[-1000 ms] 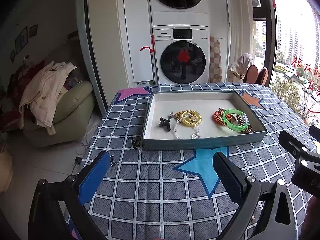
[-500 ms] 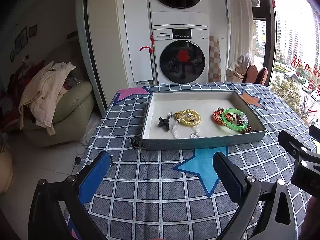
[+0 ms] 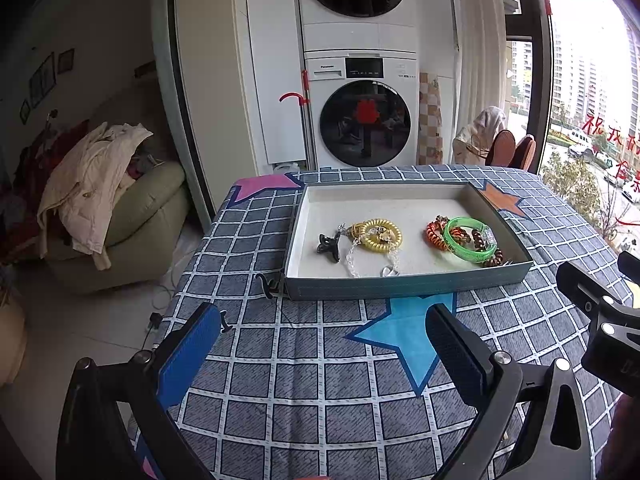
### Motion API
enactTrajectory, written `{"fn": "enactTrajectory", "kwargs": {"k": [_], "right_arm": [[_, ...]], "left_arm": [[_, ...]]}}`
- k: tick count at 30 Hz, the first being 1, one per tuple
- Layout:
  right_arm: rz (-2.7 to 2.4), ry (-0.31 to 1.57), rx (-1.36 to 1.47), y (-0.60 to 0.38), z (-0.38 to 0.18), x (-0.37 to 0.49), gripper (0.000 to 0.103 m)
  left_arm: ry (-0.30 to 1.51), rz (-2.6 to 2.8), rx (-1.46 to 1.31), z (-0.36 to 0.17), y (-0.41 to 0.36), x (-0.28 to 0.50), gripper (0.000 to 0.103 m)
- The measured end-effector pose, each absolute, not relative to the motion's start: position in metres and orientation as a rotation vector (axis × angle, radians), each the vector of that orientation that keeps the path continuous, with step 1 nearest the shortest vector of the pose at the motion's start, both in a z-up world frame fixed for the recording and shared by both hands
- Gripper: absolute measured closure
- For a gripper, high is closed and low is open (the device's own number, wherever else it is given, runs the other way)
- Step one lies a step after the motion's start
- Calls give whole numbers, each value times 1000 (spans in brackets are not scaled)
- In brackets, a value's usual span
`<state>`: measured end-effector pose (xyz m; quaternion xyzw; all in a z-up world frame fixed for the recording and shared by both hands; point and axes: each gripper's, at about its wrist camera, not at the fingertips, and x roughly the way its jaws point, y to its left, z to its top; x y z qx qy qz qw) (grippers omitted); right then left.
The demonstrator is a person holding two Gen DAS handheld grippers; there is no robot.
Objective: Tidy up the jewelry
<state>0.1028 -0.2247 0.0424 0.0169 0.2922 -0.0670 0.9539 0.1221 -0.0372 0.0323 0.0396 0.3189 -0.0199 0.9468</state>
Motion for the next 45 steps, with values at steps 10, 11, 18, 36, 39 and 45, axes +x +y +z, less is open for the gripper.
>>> {"fn": "enactTrajectory", "kwargs": {"k": [10,11,18,36,39,45], "right_arm": [[-135,595,34,-224,42,103,0],[-135,595,34,-224,42,102,0],[-135,595,35,-224,42,102,0],[-127,595,33,-221,42,100,0],[-125,595,34,-221,42,100,0],[-123,593,34,-220,41,99,0]], "left_arm": [[651,-39,80,32,-38,122,0],[651,-39,80,32,-38,122,0],[651,-39,79,32,-37,122,0],[652,-34,81,32,-34,121,0],[653,-34,82,32,-35,122,0],[654,-38,81,32,-36,121,0]]}}
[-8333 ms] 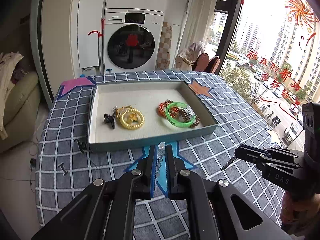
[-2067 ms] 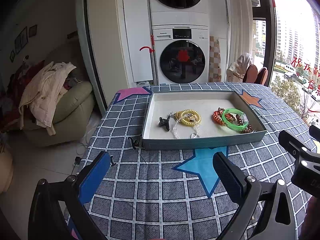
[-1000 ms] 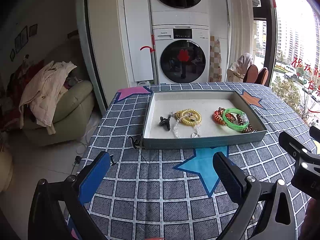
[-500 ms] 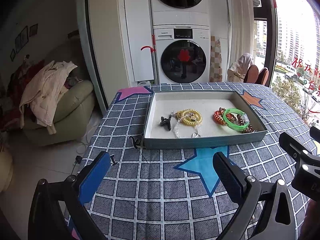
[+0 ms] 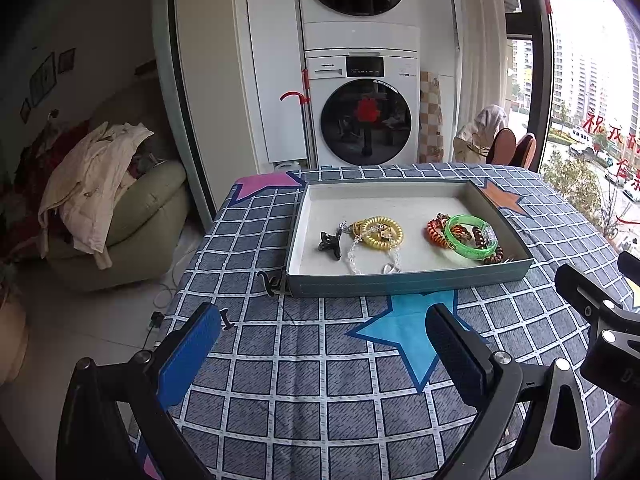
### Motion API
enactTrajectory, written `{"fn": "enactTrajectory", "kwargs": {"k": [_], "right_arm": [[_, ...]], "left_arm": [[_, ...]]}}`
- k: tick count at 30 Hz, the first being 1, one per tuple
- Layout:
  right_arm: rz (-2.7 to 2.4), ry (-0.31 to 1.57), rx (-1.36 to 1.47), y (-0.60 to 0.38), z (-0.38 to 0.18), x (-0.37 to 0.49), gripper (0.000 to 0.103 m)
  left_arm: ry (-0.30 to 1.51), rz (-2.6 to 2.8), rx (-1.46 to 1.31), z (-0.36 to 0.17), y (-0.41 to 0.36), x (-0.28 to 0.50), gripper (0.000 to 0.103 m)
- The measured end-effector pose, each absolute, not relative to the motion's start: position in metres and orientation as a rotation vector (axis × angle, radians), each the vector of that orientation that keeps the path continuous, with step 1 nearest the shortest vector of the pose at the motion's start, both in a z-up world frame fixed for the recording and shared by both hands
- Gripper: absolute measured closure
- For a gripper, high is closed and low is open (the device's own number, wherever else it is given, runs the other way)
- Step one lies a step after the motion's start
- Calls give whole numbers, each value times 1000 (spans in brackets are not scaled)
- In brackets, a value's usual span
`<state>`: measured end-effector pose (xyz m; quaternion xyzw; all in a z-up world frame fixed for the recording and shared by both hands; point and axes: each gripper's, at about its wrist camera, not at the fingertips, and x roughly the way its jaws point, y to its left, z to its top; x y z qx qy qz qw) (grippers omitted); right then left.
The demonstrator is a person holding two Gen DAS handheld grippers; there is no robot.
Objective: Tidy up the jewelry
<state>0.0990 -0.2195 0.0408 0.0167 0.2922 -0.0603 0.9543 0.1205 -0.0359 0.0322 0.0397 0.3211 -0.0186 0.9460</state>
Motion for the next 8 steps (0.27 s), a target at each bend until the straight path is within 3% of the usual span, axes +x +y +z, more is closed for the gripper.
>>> {"fn": "enactTrajectory", "kwargs": {"k": [8], "right_arm": [[-122,595,35,-219,40,99,0]], "left_arm": [[654,-38,74,32,-34,120,0]]}}
